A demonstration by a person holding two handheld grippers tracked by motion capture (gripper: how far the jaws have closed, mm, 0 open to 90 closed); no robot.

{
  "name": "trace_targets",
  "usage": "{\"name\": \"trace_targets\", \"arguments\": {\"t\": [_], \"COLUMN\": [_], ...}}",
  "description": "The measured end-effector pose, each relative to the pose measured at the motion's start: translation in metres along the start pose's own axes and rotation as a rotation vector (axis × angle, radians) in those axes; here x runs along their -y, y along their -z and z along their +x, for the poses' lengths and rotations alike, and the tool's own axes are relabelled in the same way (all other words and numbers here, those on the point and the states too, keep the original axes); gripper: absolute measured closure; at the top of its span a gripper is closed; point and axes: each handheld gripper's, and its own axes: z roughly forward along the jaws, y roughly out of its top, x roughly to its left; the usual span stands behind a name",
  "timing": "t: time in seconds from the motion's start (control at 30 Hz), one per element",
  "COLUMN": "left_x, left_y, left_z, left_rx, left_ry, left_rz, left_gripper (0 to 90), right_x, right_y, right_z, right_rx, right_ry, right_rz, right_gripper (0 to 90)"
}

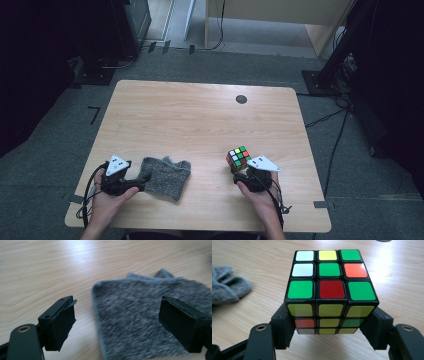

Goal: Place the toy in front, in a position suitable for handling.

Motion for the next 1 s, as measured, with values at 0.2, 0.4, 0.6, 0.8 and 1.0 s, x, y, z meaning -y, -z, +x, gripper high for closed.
{"name": "trace_targets", "arguments": {"t": [0.2, 0.4, 0.6, 0.8, 1.0], "left_x": [-0.009, -0.002, 0.008, 0.014, 0.018], "left_y": [-0.02, -0.038, -0.047, -0.046, -0.044], "left_z": [-0.017, -0.028, -0.032, -0.032, -0.03], "left_rx": [0.085, 0.089, 0.052, 0.06, 0.065], "left_ry": [-0.06, -0.112, -0.143, -0.193, -0.215], "left_rz": [-0.012, 0.048, 0.082, 0.099, 0.071], "left_gripper": [14.2, 14.2, 14.3, 14.9, 29.8], "right_x": [0.0, 0.002, 0.005, 0.006, 0.005], "right_y": [0.002, 0.002, 0.002, 0.005, 0.009], "right_z": [0.011, 0.016, 0.02, 0.026, 0.031], "right_rx": [-0.042, -0.065, -0.074, -0.088, -0.116], "right_ry": [0.04, 0.049, 0.054, 0.085, 0.099], "right_rz": [0.0, 0.007, 0.022, 0.027, 0.023], "right_gripper": [34.9, 34.9, 34.9, 34.9, 34.9]}}
